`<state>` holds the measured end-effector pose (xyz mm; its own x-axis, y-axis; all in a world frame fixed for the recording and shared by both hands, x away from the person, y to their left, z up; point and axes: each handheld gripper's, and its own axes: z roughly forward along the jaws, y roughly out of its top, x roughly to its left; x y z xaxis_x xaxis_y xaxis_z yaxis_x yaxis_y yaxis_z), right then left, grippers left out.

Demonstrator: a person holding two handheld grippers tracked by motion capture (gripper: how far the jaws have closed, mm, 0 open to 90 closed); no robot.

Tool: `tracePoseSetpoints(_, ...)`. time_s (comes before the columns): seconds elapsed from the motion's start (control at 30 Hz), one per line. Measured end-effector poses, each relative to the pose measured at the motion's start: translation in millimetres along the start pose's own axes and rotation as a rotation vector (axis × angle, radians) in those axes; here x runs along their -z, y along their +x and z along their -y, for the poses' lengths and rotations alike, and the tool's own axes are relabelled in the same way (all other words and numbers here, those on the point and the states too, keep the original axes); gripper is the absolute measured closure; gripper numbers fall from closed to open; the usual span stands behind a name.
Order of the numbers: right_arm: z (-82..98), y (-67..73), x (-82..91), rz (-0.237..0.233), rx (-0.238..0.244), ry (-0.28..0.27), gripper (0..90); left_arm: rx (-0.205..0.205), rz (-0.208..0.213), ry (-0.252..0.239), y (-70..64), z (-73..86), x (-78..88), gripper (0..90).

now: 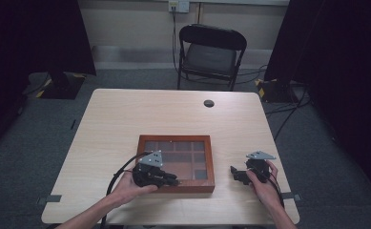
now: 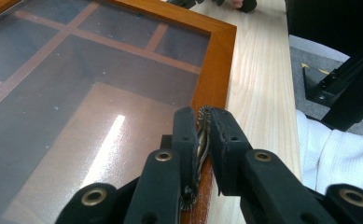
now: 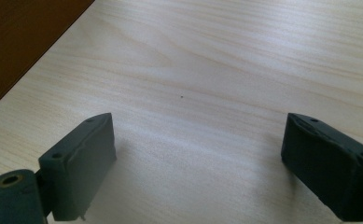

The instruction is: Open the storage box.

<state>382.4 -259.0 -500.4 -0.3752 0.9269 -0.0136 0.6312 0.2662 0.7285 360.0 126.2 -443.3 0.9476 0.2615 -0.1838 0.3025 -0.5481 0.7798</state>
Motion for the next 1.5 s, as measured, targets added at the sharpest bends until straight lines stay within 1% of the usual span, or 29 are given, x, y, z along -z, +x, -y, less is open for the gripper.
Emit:
tracePoseSetpoints(0.07, 0.0, 0.0, 0.0, 0.0, 0.0, 0.0, 9.2, -0.005, -0.002, 0.001, -0.9, -0.1, 0.1, 80.7)
tracePoseSetpoints(0.1, 0.0, 0.0, 0.0, 0.0, 0.0, 0.0, 9.2, -0.001, -0.011, 0.003, -1.8, -0.5, -0.1, 80.8)
tracePoseSetpoints(0.17, 0.0, 0.0, 0.0, 0.0, 0.0, 0.0, 9.3, 0.006, -0.005, 0.005, -1.3, -0.9, -0.2, 80.9)
tracePoseSetpoints(0.2, 0.0, 0.0, 0.0, 0.0, 0.0, 0.0, 9.3, 0.01, -0.008, 0.019, -1.1, -2.3, 0.2, 81.0)
tracePoseSetpoints(0.27, 0.0, 0.0, 0.0, 0.0, 0.0, 0.0, 9.3, 0.015, -0.01, 0.02, -1.6, -2.8, -0.1, 81.0)
tracePoseSetpoints(0.37, 0.0, 0.0, 0.0, 0.0, 0.0, 0.0, 9.3, 0.026, -0.002, 0.027, -0.5, -3.7, 0.2, 81.1)
tracePoseSetpoints(0.4, 0.0, 0.0, 0.0, 0.0, 0.0, 0.0, 9.2, 0.03, -0.001, 0.02, -0.4, -3.4, -0.2, 81.1)
tracePoseSetpoints(0.53, 0.0, 0.0, 0.0, 0.0, 0.0, 0.0, 9.2, 0.033, 0.011, 0.041, 0.5, -4.3, 2.0, 81.2)
tracePoseSetpoints(0.57, -0.1, 0.0, 0.0, 0.0, 0.0, 0.0, 9.2, 0.039, 0.017, 0.033, 0.6, -4.0, 2.5, 81.2)
tracePoseSetpoints(0.6, -0.1, 0.0, 0.0, 0.0, 0.0, 0.001, 9.2, 0.036, 0.018, 0.039, 1.1, -4.7, 4.2, 81.2)
tracePoseSetpoints(0.63, -0.1, 0.0, 0.0, 0.0, 0.0, 0.0, 9.2, 0.038, 0.021, 0.03, 1.3, -4.8, 4.9, 81.2)
tracePoseSetpoints(0.67, -0.1, 0.0, 0.0, 0.0, 0.0, 0.0, 9.2, 0.045, 0.026, 0.033, 1.5, -5.2, 6.7, 81.2)
tracePoseSetpoints(0.77, -0.1, 0.0, 0.0, 0.0, 0.0, 0.0, 9.2, 0.06, 0.032, 0.024, 1.7, -5.5, 8.8, 81.0)
tracePoseSetpoints(0.9, -0.1, 0.0, 0.0, 0.0, 0.0, 0.0, 9.2, 0.064, 0.03, 0.035, 1.5, -7.5, 10.1, 81.0)
tracePoseSetpoints(1.0, -0.1, -0.1, 0.0, 0.0, 0.001, 0.001, 9.2, 0.065, 0.034, 0.031, 1.9, -9.8, 12.5, 81.0)
tracePoseSetpoints(1.1, -0.1, -0.1, 0.0, 0.0, 0.001, 0.0, 9.2, 0.082, 0.038, 0.031, 2.6, -11.6, 12.9, 80.9)
tracePoseSetpoints(1.17, -0.2, -0.2, 0.0, -0.001, 0.0, 0.002, 9.1, 0.082, 0.034, 0.045, 2.1, -12.4, 11.9, 80.9)
tracePoseSetpoints(1.2, -0.3, -0.4, -0.3, -0.003, 0.0, 0.002, 8.9, 0.081, 0.038, 0.044, 2.4, -12.9, 12.2, 80.9)
tracePoseSetpoints(1.23, -0.4, -0.5, -0.4, -0.003, 0.001, 0.002, 8.9, 0.084, 0.032, 0.043, 2.3, -13.5, 13.0, 80.9)
tracePoseSetpoints(1.27, -0.4, -0.4, -0.4, -0.003, 0.0, 0.003, 8.9, 0.083, 0.039, 0.038, 2.7, -14.1, 13.7, 80.9)
tracePoseSetpoints(1.4, -0.4, -0.4, -0.4, -0.003, 0.0, 0.002, 8.9, 0.088, 0.044, 0.028, 3.2, -16.2, 16.4, 80.9)
tracePoseSetpoints(1.43, -0.4, -0.3, -0.5, -0.003, -0.001, 0.002, 8.8, 0.094, 0.038, 0.036, 3.0, -16.4, 15.9, 80.9)
tracePoseSetpoints(1.47, -0.4, -0.4, -0.4, -0.003, 0.0, 0.002, 8.9, 0.091, 0.035, 0.04, 2.5, -16.3, 14.5, 80.9)
tracePoseSetpoints(1.5, -0.4, -0.4, -0.4, -0.003, 0.0, 0.002, 8.9, 0.084, 0.029, 0.061, 2.1, -16.9, 14.6, 80.8)
